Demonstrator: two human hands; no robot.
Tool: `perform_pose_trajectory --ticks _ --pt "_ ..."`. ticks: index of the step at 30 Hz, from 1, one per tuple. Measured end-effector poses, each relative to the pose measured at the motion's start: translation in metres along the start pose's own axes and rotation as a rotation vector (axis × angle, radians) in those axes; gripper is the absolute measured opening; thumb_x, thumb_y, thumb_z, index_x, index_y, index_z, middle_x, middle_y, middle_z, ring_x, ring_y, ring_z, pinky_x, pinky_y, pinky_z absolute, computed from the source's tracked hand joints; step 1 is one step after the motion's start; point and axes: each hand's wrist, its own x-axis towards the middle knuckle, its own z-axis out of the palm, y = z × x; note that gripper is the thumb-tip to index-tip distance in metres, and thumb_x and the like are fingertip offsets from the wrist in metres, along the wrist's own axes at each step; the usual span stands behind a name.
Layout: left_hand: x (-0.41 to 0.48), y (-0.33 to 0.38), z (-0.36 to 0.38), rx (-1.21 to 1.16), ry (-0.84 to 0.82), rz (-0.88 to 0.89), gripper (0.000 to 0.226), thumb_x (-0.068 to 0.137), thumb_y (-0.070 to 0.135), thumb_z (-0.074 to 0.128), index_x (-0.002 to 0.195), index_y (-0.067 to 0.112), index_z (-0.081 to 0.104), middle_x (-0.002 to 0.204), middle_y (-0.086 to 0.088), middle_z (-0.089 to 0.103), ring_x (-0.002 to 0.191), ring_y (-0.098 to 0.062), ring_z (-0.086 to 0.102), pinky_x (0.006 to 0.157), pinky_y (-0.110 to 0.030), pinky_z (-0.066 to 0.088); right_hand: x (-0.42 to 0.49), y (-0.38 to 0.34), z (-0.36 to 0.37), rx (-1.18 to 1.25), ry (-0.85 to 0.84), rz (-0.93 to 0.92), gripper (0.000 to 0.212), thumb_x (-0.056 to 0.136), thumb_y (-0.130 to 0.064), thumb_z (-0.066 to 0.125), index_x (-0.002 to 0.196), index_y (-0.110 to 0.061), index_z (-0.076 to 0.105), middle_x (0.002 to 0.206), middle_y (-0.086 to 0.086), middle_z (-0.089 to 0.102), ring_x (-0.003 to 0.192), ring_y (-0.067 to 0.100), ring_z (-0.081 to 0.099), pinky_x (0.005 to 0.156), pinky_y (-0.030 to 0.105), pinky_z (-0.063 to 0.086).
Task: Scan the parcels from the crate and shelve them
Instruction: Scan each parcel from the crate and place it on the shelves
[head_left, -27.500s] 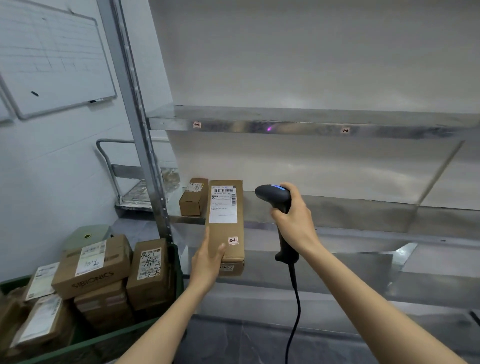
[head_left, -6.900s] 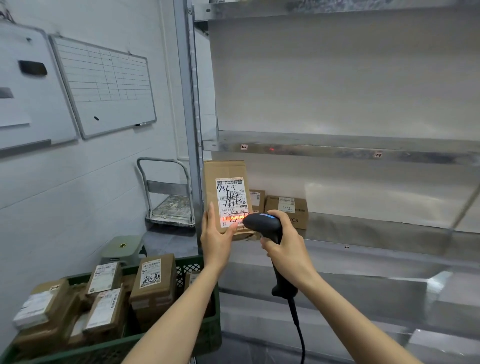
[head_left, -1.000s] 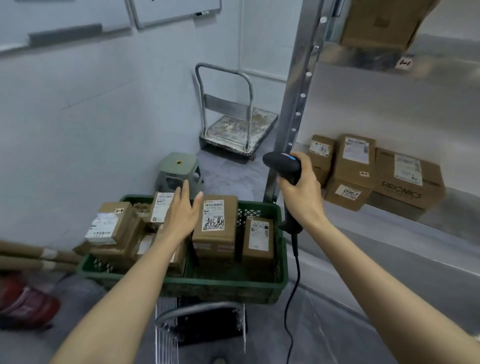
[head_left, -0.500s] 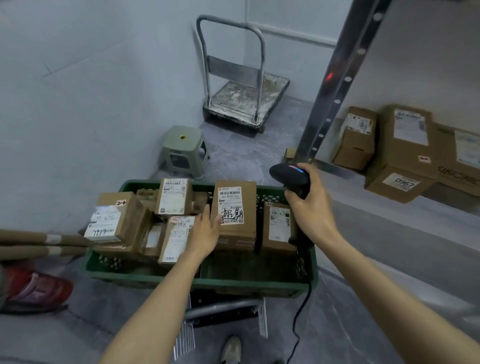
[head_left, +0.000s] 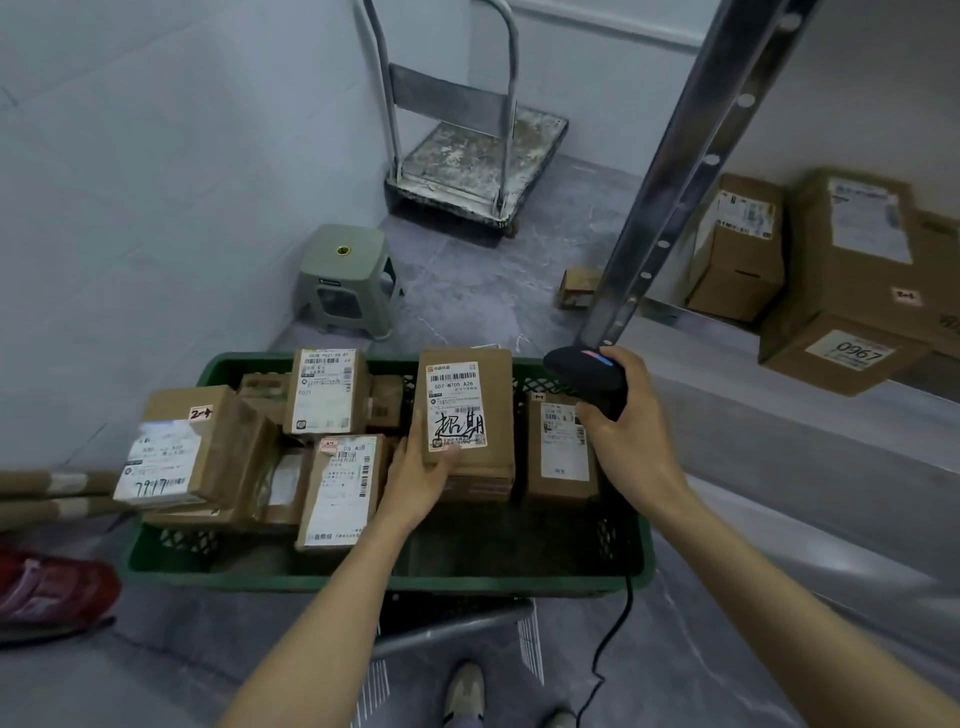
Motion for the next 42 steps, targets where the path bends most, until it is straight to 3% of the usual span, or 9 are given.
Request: perform_pose_trajectory --ticks 5,9,14,20,22,24,27,34,42 --pt "0.003 0.006 0.0 -0.063 0.017 0.08 0.066 0.088 0.045 0.062 0.137 0.057 0.02 0.143 0.012 0.046 0.134 -0.017 0.038 0.11 -0.048 0.032 0.0 0.006 0.002 -0.016 -0.003 0.036 0.058 0.088 -0.002 0.06 0.136 -0.027 0.038 0.12 -0.011 0.048 0.105 0.004 0.049 0.074 0.006 0.044" --pt "0.009 0.003 -0.001 -0.083 0.012 0.066 0.079 0.085 0.042 0.067 0.148 0.041 0.019 0.148 0.005 0.04 0.137 -0.02 0.035 0.111 -0.052 0.031 0.0 0.009 0.005 -0.034 -0.008 0.048 0.057 0.089 -0.003 0.06 0.135 -0.029 0.039 0.115 -0.012 0.05 0.097 0.001 0.052 0.064 0.001 0.044" --pt "0.015 0.002 0.004 -0.008 0.029 0.028 0.084 0.086 0.036 0.064 0.151 0.04 0.011 0.155 -0.004 0.026 0.144 -0.025 0.019 0.113 -0.055 0.025 0.001 0.013 0.007 -0.053 0.003 0.069 0.057 0.089 -0.005 0.061 0.135 -0.03 0.038 0.118 -0.007 0.053 0.094 0.004 0.056 0.057 0.005 0.046" --pt "0.015 -0.001 0.004 -0.048 0.053 0.0 0.086 0.082 0.058 0.063 0.151 0.04 0.014 0.154 0.0 0.031 0.143 -0.025 0.024 0.114 -0.054 0.025 0.002 0.011 0.012 -0.058 0.015 0.082 0.059 0.089 -0.005 0.061 0.137 -0.03 0.036 0.123 -0.004 0.054 0.107 0.013 0.054 0.079 0.015 0.049" --pt "0.015 0.0 0.006 -0.057 0.054 -0.01 0.09 0.079 0.06 0.064 0.15 0.041 0.013 0.151 0.002 0.037 0.14 -0.024 0.031 0.114 -0.046 0.026 0.002 0.012 0.014 -0.071 0.022 0.085 0.059 0.09 -0.006 0.061 0.137 -0.03 0.036 0.122 -0.006 0.053 0.101 0.006 0.054 0.068 0.001 0.043" --pt "0.013 0.003 0.009 -0.087 0.056 -0.009 0.087 0.081 0.055 0.066 0.15 0.042 0.014 0.144 0.004 0.046 0.133 -0.021 0.041 0.104 -0.031 0.03 0.003 0.012 0.016 -0.072 0.028 0.093 0.058 0.09 -0.006 0.061 0.137 -0.031 0.037 0.118 -0.009 0.052 0.089 -0.004 0.053 0.059 -0.002 0.041" --pt "0.01 0.004 0.012 -0.112 0.082 -0.004 0.081 0.083 0.048 0.067 0.145 0.048 0.016 0.137 0.006 0.053 0.126 -0.017 0.047 0.095 -0.025 0.032 0.003 0.012 0.018 -0.064 0.038 0.099 0.058 0.089 -0.006 0.061 0.136 -0.032 0.038 0.115 -0.01 0.052 0.086 -0.008 0.051 0.06 -0.003 0.04" --pt "0.009 -0.001 0.011 -0.145 0.112 -0.026 0.085 0.083 0.044 0.068 0.15 0.038 0.016 0.136 0.005 0.055 0.127 -0.019 0.048 0.097 -0.025 0.033 0.003 0.009 0.021 -0.067 0.063 0.091 0.057 0.089 -0.008 0.062 0.135 -0.033 0.038 0.115 -0.013 0.051 0.097 0.0 0.05 0.063 -0.002 0.04" --pt "0.0 0.002 0.001 -0.238 0.116 -0.026 0.092 0.077 0.052 0.069 0.15 0.04 0.015 0.137 0.006 0.053 0.128 -0.019 0.047 0.107 -0.038 0.037 -0.004 -0.002 0.023 -0.035 0.076 0.084 0.056 0.089 -0.009 0.062 0.134 -0.033 0.039 0.111 -0.016 0.051 0.092 -0.005 0.053 0.074 0.007 0.041"
